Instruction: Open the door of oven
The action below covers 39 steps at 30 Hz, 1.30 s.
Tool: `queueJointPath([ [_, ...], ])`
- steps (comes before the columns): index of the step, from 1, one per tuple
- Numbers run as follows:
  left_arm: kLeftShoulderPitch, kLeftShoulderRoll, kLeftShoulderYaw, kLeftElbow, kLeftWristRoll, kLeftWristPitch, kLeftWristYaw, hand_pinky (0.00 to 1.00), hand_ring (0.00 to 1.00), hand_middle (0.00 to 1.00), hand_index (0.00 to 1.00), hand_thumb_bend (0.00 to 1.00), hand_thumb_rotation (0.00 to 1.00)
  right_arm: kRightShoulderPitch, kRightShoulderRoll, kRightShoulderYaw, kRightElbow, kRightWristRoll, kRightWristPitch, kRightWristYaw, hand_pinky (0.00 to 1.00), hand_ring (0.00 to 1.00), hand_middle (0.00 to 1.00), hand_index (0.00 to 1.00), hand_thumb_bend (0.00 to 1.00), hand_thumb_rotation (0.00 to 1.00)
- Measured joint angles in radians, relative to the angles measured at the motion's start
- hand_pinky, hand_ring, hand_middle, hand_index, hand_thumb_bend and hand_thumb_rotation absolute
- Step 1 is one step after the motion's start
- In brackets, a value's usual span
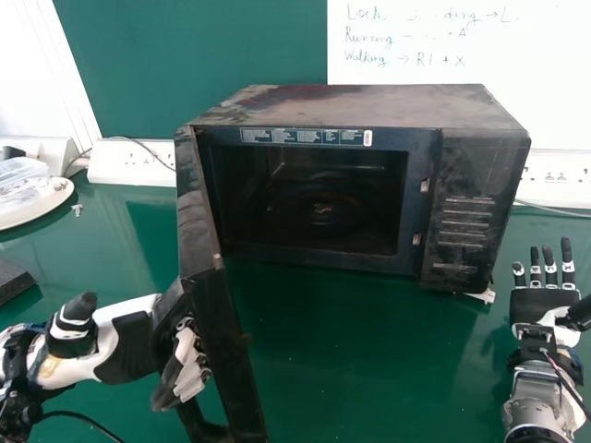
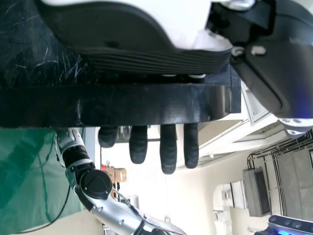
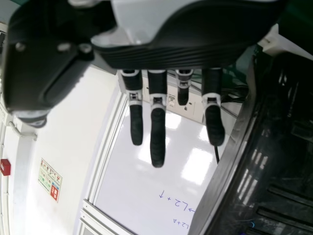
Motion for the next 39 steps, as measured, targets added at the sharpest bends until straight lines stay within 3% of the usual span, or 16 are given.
queueJointPath([
  [1, 0.011, 0.012, 0.016, -0.007, 0.007, -0.002, 0.002, 0.17, 0.22, 0.35, 0.63, 0.93, 0.69, 0.0, 0.0, 0.0, 0.001, 0.0, 0.001, 0.0, 0.34, 0.36, 0.46, 0.5, 1.0, 0.89],
  [4, 0.057, 0.046, 0.085, -0.036, 0.022, -0.003, 0.007, 0.12, 0.18, 0.32, 0.59, 0.89, 0.27, 0.0, -0.003, -0.003, 0.004, 0.001, 0.001, 0.0, 0.35, 0.36, 0.46, 0.49, 1.0, 0.9],
  [6, 0.09, 0.074, 0.141, -0.047, 0.027, -0.004, 0.007, 0.13, 0.17, 0.29, 0.51, 0.6, 0.12, 0.0, -0.005, -0.006, 0.006, 0.0, 0.001, 0.0, 0.34, 0.37, 0.46, 0.48, 1.0, 0.91],
  [9, 0.123, 0.105, 0.227, -0.055, 0.043, -0.046, 0.008, 0.13, 0.15, 0.24, 0.49, 0.52, 0.09, 0.001, -0.007, -0.008, 0.009, 0.0, 0.001, 0.006, 0.34, 0.37, 0.46, 0.48, 1.0, 0.9],
  [13, 0.143, 0.093, 0.321, -0.058, 0.056, -0.139, 0.011, 0.07, 0.11, 0.2, 0.49, 0.52, 0.07, 0.001, -0.007, -0.009, 0.013, 0.0, 0.001, 0.014, 0.34, 0.37, 0.47, 0.48, 1.0, 0.9],
  [15, 0.158, 0.069, 0.345, -0.057, 0.055, -0.149, 0.011, 0.07, 0.13, 0.32, 0.51, 0.51, 0.03, 0.001, -0.007, -0.009, 0.013, 0.0, 0.001, 0.014, 0.34, 0.36, 0.47, 0.48, 1.0, 0.89],
  [16, 0.161, 0.052, 0.349, -0.053, 0.053, -0.157, 0.01, 0.18, 0.26, 0.42, 0.5, 0.51, 0.01, 0.001, -0.007, -0.009, 0.013, 0.0, 0.001, 0.014, 0.34, 0.36, 0.46, 0.48, 1.0, 0.89],
  [18, 0.148, -0.006, 0.358, -0.029, 0.051, -0.227, 0.011, 0.25, 0.36, 0.52, 0.5, 0.49, 0.08, 0.0, -0.007, -0.008, 0.013, 0.0, 0.001, 0.014, 0.34, 0.36, 0.45, 0.47, 1.0, 0.9],
  [22, 0.112, -0.136, 0.412, 0.03, 0.046, -0.384, 0.003, 0.2, 0.27, 0.46, 0.5, 0.51, 0.04, 0.0, -0.007, -0.009, 0.013, -0.001, 0.0, 0.014, 0.33, 0.35, 0.45, 0.46, 1.0, 0.91],
  [27, 0.103, -0.147, 0.485, 0.126, 0.021, -0.407, 0.002, 0.17, 0.22, 0.47, 0.5, 0.52, 0.0, 0.0, -0.007, -0.01, 0.013, -0.001, 0.001, 0.014, 0.33, 0.35, 0.45, 0.47, 1.0, 0.9],
  [28, 0.102, -0.145, 0.502, 0.146, 0.017, -0.406, 0.002, 0.16, 0.21, 0.4, 0.5, 0.51, 0.05, 0.0, -0.007, -0.01, 0.013, -0.001, 0.001, 0.014, 0.33, 0.35, 0.45, 0.47, 1.0, 0.9],
  [30, 0.102, -0.131, 0.529, 0.187, 0.01, -0.405, 0.002, 0.14, 0.19, 0.33, 0.66, 0.68, 0.5, 0.0, -0.007, -0.01, 0.013, -0.001, 0.001, 0.014, 0.33, 0.35, 0.45, 0.47, 1.0, 0.89],
  [31, 0.101, -0.123, 0.543, 0.21, 0.006, -0.404, 0.001, 0.14, 0.19, 0.35, 0.7, 0.7, 0.58, 0.0, -0.007, -0.01, 0.013, -0.001, 0.001, 0.014, 0.33, 0.35, 0.45, 0.47, 1.0, 0.9],
  [34, 0.1, -0.089, 0.58, 0.287, -0.015, -0.397, 0.002, 0.17, 0.21, 0.35, 0.72, 0.72, 0.6, 0.0, -0.007, -0.01, 0.013, -0.001, 0.001, 0.014, 0.33, 0.35, 0.46, 0.48, 1.0, 0.91],
  [37, 0.098, -0.062, 0.618, 0.347, -0.026, -0.392, 0.001, 0.15, 0.19, 0.31, 0.73, 0.87, 0.84, 0.0, -0.007, -0.01, 0.013, -0.001, 0.001, 0.014, 0.33, 0.35, 0.46, 0.47, 1.0, 0.89],
  [39, 0.093, -0.05, 0.647, 0.381, -0.027, -0.392, 0.001, 0.15, 0.19, 0.32, 0.72, 0.9, 0.84, 0.0, -0.007, -0.01, 0.013, -0.001, 0.001, 0.014, 0.33, 0.36, 0.46, 0.48, 1.0, 0.89],
])
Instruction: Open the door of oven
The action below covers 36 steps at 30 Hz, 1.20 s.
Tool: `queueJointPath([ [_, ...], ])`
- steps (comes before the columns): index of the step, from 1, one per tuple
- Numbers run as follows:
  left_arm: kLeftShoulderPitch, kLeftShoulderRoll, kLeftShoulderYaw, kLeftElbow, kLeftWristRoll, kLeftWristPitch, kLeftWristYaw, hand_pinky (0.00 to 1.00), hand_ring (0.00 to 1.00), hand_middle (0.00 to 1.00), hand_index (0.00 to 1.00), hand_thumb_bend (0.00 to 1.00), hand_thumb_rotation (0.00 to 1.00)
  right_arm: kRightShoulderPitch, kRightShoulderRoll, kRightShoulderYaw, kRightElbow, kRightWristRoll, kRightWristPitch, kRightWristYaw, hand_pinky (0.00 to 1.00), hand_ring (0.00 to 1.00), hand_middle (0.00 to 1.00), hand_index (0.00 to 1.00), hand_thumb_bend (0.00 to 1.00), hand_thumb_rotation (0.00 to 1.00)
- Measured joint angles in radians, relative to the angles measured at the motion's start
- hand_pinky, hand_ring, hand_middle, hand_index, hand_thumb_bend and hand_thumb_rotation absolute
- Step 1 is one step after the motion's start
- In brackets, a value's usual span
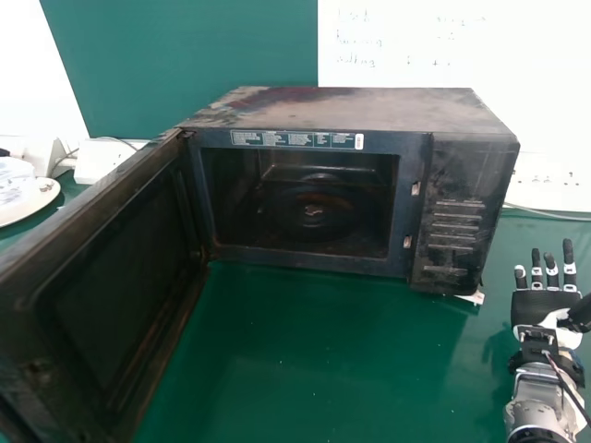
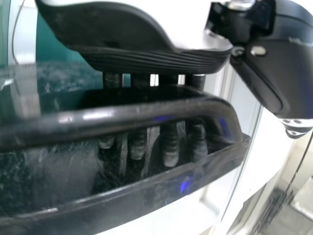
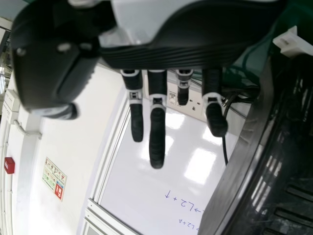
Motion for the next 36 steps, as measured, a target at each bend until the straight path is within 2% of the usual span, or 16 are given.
queueJointPath([
  [3, -0.013, 0.006, 0.041, 0.055, -0.002, 0.0, 0.0, 0.15, 0.2, 0.31, 0.68, 0.9, 0.77, 0.0, 0.0, 0.0, 0.0, 0.0, 0.001, 0.0, 0.33, 0.36, 0.45, 0.48, 1.0, 0.89],
  [6, -0.04, 0.014, 0.085, 0.123, -0.005, 0.001, 0.0, 0.18, 0.23, 0.33, 0.66, 0.95, 0.79, 0.0, 0.0, 0.0, 0.0, 0.0, 0.002, 0.0, 0.32, 0.35, 0.45, 0.49, 1.0, 0.9],
  [9, -0.059, 0.031, 0.124, 0.168, -0.005, 0.001, 0.003, 0.15, 0.19, 0.29, 0.63, 0.99, 0.77, 0.0, -0.002, 0.0, 0.0, 0.0, 0.003, 0.0, 0.33, 0.36, 0.46, 0.49, 1.0, 0.9],
  [13, -0.06, 0.036, 0.159, 0.177, -0.005, -0.006, 0.006, 0.13, 0.17, 0.28, 0.6, 0.99, 0.81, 0.001, -0.005, -0.001, 0.0, 0.001, 0.014, 0.0, 0.33, 0.36, 0.47, 0.5, 1.0, 0.9],
  [18, -0.06, 0.036, 0.204, 0.182, -0.005, -0.034, 0.006, 0.15, 0.18, 0.28, 0.57, 0.98, 0.79, 0.001, -0.008, -0.001, 0.0, 0.0, 0.019, 0.0, 0.32, 0.35, 0.46, 0.48, 1.0, 0.91],
  [20, -0.06, 0.036, 0.218, 0.182, -0.005, -0.037, 0.007, 0.13, 0.17, 0.26, 0.59, 0.98, 0.79, 0.001, -0.012, -0.001, 0.0, 0.0, 0.02, 0.0, 0.32, 0.35, 0.45, 0.48, 1.0, 0.9],
  [21, -0.06, 0.036, 0.224, 0.182, -0.005, -0.038, 0.007, 0.14, 0.17, 0.26, 0.62, 0.97, 0.83, 0.001, -0.014, -0.001, 0.0, 0.0, 0.021, 0.0, 0.32, 0.35, 0.46, 0.48, 1.0, 0.9],
  [23, -0.059, 0.036, 0.241, 0.182, -0.005, -0.046, 0.006, 0.16, 0.18, 0.27, 0.64, 0.95, 0.82, 0.001, -0.021, -0.001, 0.0, 0.0, 0.026, 0.0, 0.32, 0.36, 0.45, 0.48, 1.0, 0.91],
  [26, -0.048, 0.036, 0.264, 0.175, -0.005, -0.05, 0.006, 0.18, 0.24, 0.29, 0.64, 0.93, 0.78, 0.001, -0.03, 0.0, 0.0, -0.003, 0.035, 0.0, 0.32, 0.36, 0.45, 0.47, 1.0, 0.93],
  [28, -0.036, 0.036, 0.283, 0.17, -0.005, -0.051, 0.009, 0.16, 0.21, 0.27, 0.64, 0.91, 0.74, 0.001, -0.032, 0.001, 0.0, -0.006, 0.036, 0.0, 0.32, 0.36, 0.46, 0.47, 1.0, 0.93],
  [30, -0.027, 0.042, 0.302, 0.17, -0.005, -0.052, 0.013, 0.13, 0.17, 0.24, 0.63, 0.89, 0.61, 0.001, -0.034, 0.002, 0.001, -0.008, 0.036, 0.0, 0.31, 0.36, 0.46, 0.47, 1.0, 0.94],
  [31, -0.027, 0.044, 0.306, 0.173, -0.005, -0.05, 0.021, 0.12, 0.16, 0.25, 0.62, 0.9, 0.5, 0.001, -0.038, 0.002, 0.002, -0.008, 0.036, 0.0, 0.31, 0.36, 0.46, 0.47, 1.0, 0.94],
  [32, -0.027, 0.051, 0.311, 0.181, -0.005, -0.05, 0.031, 0.11, 0.15, 0.24, 0.61, 0.9, 0.47, 0.001, -0.04, 0.002, 0.003, -0.009, 0.036, 0.0, 0.31, 0.36, 0.46, 0.47, 1.0, 0.95],
  [34, -0.034, 0.069, 0.329, 0.222, -0.004, -0.087, 0.071, 0.11, 0.16, 0.27, 0.6, 0.87, 0.49, 0.001, -0.043, 0.002, 0.012, -0.01, 0.035, 0.0, 0.3, 0.35, 0.45, 0.47, 1.0, 0.94],
  [36, -0.066, 0.086, 0.353, 0.291, -0.004, -0.168, 0.139, 0.12, 0.18, 0.31, 0.57, 0.8, 0.48, 0.001, -0.043, 0.001, 0.016, -0.01, 0.034, 0.0, 0.31, 0.35, 0.45, 0.48, 1.0, 0.94],
])
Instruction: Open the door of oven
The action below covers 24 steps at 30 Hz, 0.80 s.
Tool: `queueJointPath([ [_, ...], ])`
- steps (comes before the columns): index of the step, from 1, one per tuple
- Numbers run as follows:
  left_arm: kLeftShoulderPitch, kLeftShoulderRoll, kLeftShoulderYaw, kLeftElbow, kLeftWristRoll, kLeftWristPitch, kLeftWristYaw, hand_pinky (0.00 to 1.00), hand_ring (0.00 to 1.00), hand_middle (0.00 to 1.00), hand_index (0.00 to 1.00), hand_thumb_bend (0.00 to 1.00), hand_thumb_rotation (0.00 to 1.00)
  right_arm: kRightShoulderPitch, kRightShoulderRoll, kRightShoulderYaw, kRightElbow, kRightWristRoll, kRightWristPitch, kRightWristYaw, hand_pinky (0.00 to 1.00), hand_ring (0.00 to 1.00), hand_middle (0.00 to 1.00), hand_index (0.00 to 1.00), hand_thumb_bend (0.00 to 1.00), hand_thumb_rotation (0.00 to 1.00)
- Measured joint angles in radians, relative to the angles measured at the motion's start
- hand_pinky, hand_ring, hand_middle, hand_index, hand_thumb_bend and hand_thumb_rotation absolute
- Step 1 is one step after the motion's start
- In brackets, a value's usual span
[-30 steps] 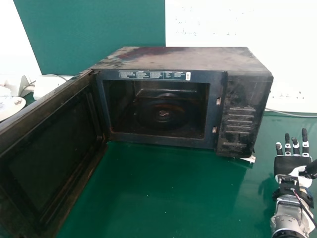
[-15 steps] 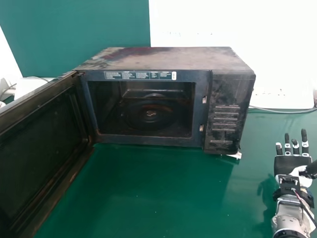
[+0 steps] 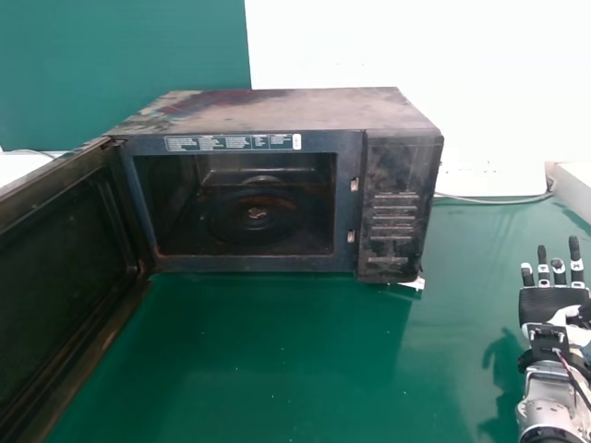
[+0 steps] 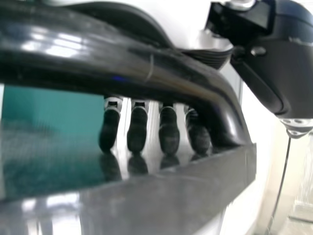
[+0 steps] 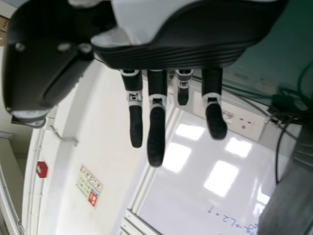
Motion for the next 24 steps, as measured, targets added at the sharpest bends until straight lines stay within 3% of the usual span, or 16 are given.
queueJointPath([
  [2, -0.045, 0.004, 0.026, 0.073, 0.0, -0.082, 0.08, 0.12, 0.18, 0.31, 0.51, 0.78, 0.51, 0.0, 0.0, 0.0, 0.0, 0.0, 0.0, -0.001, 0.31, 0.35, 0.45, 0.48, 1.0, 0.95],
  [3, -0.053, 0.005, 0.03, 0.087, 0.0, -0.094, 0.098, 0.11, 0.18, 0.3, 0.5, 0.78, 0.51, 0.0, 0.0, 0.0, 0.0, 0.0, 0.0, -0.001, 0.32, 0.36, 0.45, 0.48, 1.0, 0.95],
  [5, -0.092, 0.01, 0.046, 0.133, -0.006, -0.121, 0.207, 0.12, 0.18, 0.29, 0.47, 0.77, 0.46, 0.0, 0.0, 0.0, 0.0, 0.0, 0.0, -0.001, 0.32, 0.36, 0.46, 0.48, 1.0, 0.94],
  [7, -0.133, 0.047, 0.071, 0.169, -0.029, -0.152, 0.353, 0.12, 0.18, 0.28, 0.47, 0.78, 0.4, 0.0, 0.0, 0.0, 0.0, 0.0, 0.0, -0.001, 0.32, 0.36, 0.46, 0.49, 1.0, 0.95],
  [8, -0.153, 0.071, 0.081, 0.182, -0.037, -0.169, 0.424, 0.12, 0.18, 0.28, 0.48, 0.65, 0.25, 0.0, 0.0, 0.0, 0.0, 0.0, 0.0, -0.001, 0.33, 0.37, 0.47, 0.49, 1.0, 0.95],
  [10, -0.192, 0.122, 0.099, 0.207, -0.04, -0.204, 0.575, 0.12, 0.18, 0.27, 0.48, 0.55, 0.13, 0.0, 0.001, 0.0, 0.0, 0.0, 0.001, -0.001, 0.33, 0.36, 0.46, 0.49, 1.0, 0.95],
  [13, -0.243, 0.184, 0.11, 0.245, -0.057, -0.268, 0.803, 0.09, 0.14, 0.22, 0.48, 0.52, 0.09, 0.0, 0.001, 0.0, 0.0, 0.0, 0.001, -0.001, 0.33, 0.36, 0.46, 0.48, 1.0, 0.96],
  [18, -0.332, 0.253, 0.113, 0.34, -0.089, -0.385, 1.183, 0.09, 0.14, 0.24, 0.48, 0.52, 0.09, 0.0, 0.0, 0.0, 0.007, 0.0, 0.001, -0.001, 0.32, 0.36, 0.46, 0.49, 1.0, 0.95],
  [20, -0.349, 0.257, 0.091, 0.36, -0.089, -0.414, 1.256, 0.1, 0.14, 0.24, 0.48, 0.52, 0.09, 0.0, -0.004, 0.0, 0.016, 0.0, 0.002, -0.001, 0.32, 0.36, 0.46, 0.49, 1.0, 0.96],
  [24, -0.362, 0.257, 0.051, 0.37, -0.09, -0.428, 1.297, 0.11, 0.15, 0.25, 0.48, 0.52, 0.09, 0.0, -0.008, 0.0, 0.022, -0.001, 0.002, -0.002, 0.32, 0.36, 0.46, 0.47, 1.0, 0.96],
])
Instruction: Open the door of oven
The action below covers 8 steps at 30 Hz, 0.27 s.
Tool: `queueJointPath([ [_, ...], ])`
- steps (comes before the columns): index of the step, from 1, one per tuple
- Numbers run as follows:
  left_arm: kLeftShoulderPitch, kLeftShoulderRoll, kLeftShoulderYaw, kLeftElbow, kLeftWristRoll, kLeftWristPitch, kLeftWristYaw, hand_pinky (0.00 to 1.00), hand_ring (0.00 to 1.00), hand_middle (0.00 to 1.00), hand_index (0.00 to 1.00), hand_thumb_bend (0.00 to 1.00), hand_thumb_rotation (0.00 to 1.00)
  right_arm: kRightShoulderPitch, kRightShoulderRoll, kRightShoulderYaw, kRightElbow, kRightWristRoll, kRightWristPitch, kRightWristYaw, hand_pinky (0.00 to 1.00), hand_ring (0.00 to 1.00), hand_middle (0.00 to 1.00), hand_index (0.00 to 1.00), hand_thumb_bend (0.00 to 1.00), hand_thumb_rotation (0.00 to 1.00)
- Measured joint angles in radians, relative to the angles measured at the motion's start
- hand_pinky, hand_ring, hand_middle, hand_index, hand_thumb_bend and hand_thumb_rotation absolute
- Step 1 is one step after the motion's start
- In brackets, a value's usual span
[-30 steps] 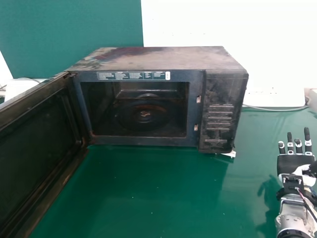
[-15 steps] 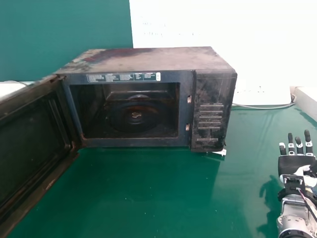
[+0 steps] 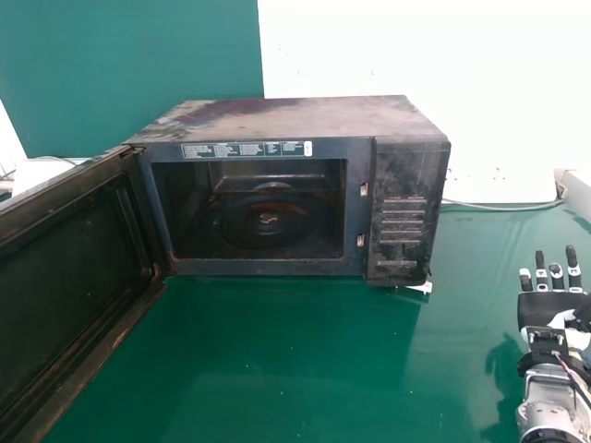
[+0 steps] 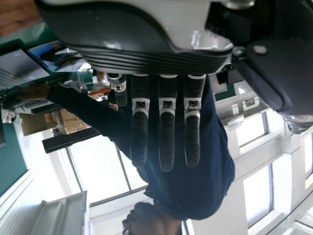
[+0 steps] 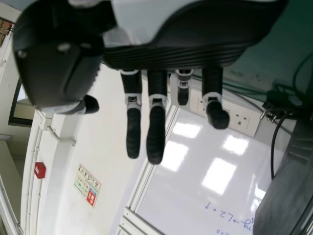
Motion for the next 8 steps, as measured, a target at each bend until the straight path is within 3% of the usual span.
queueJointPath([
  [8, -0.033, -0.008, -0.048, -0.019, -0.03, -0.012, 0.004, 0.11, 0.16, 0.24, 0.48, 0.51, 0.09, 0.0, 0.0, 0.003, 0.0, -0.012, -0.001, 0.0, 0.32, 0.36, 0.46, 0.49, 1.0, 0.97],
])
